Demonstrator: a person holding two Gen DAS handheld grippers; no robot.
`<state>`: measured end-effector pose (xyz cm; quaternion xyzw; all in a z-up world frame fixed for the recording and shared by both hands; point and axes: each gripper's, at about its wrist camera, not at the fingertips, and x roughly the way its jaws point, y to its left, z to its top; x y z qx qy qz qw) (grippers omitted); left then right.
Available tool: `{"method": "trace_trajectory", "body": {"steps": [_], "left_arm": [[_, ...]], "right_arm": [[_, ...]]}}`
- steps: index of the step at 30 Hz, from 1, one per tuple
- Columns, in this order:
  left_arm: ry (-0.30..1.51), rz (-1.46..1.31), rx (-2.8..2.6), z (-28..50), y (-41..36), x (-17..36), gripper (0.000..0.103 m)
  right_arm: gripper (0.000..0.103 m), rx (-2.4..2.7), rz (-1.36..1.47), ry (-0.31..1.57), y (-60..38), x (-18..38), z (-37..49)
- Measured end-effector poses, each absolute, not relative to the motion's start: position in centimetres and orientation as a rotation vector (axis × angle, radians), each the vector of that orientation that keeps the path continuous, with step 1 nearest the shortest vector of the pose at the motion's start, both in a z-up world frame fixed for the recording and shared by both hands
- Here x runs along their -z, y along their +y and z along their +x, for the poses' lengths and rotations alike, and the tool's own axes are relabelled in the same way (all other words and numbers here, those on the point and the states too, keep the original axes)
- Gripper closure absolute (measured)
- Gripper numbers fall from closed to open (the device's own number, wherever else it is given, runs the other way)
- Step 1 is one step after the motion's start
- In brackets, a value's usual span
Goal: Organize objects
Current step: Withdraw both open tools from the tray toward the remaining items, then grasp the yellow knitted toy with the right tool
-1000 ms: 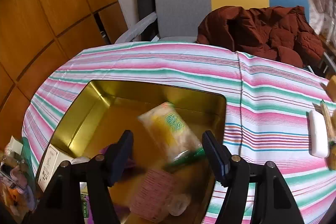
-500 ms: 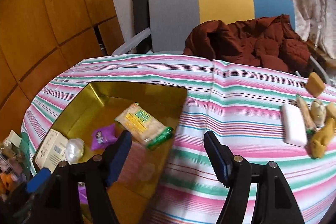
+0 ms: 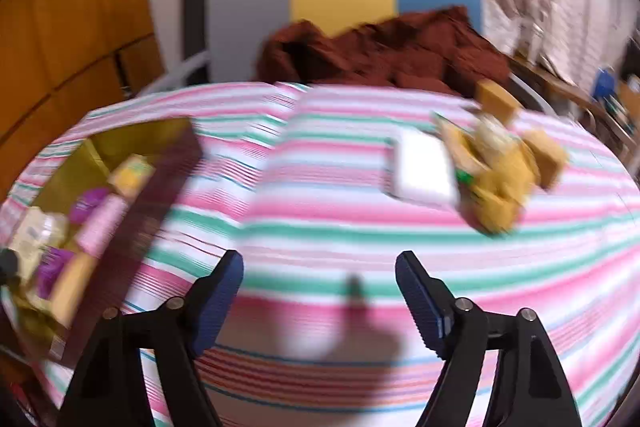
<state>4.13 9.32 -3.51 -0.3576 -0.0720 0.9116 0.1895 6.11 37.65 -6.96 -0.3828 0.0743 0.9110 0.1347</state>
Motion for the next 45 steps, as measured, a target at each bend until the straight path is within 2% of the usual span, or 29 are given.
{"method": "trace_trajectory", "body": {"steps": [5, 10, 11, 13, 17, 20, 22, 30, 35, 37, 40, 45], "left_arm": [[-0.122, -0.950, -2.541, 6.1, 11.7, 3.3, 0.052], [-0.039, -0.972, -2.471, 7.5, 14.4, 3.7, 0.052], [-0.029, -0.976, -2.460, 7.7, 14.8, 3.8, 0.052], [0.008, -0.983, -2.437, 8.3, 15.7, 3.9, 0.052], [0.073, -0.989, -2.415, 9.0, 16.9, 4.1, 0.052], [0.108, -1.004, -2.406, 9.3, 17.8, 4.5, 0.052], [0.121, -1.017, -2.396, 9.2, 18.4, 4.7, 0.052], [0.088, -1.028, -2.360, 7.2, 20.9, 3.9, 0.052], [0.047, -1.069, -2.352, 4.2, 23.3, 3.6, 0.052], [0.049, -1.093, -2.343, 2.8, 24.8, 3.8, 0.047], [0.066, -1.143, -2.310, 1.2, 27.4, 4.3, 0.045], [0.146, -1.196, -2.256, -0.9, 32.3, 5.6, 0.041]], "right_arm": [[0.022, -2.509, -1.087, 0.302, 43.8, 8.3, 8.5], [0.021, -2.474, -1.028, 0.200, 47.8, 7.7, 7.3], [0.020, -2.471, -1.012, 0.202, 48.5, 7.5, 6.9], [0.004, -2.456, -0.966, 0.242, 50.4, 6.9, 5.6], [0.001, -2.414, -0.942, 0.323, 53.0, 7.1, 3.3], [0.005, -2.414, -0.954, 0.350, 53.6, 7.9, 2.3], [0.027, -2.440, -0.988, 0.384, 54.0, 8.4, 1.9], [0.055, -2.492, -0.969, 0.340, 52.5, 8.3, 3.5], [0.057, -2.432, -0.899, 0.348, 52.6, 7.9, 6.8], [0.057, -2.415, -0.877, 0.419, 53.3, 8.0, 8.3], [0.057, -2.399, -0.836, 0.504, 54.1, 8.3, 10.1], [0.057, -2.394, -0.788, 0.536, 54.3, 8.5, 11.1]]}}
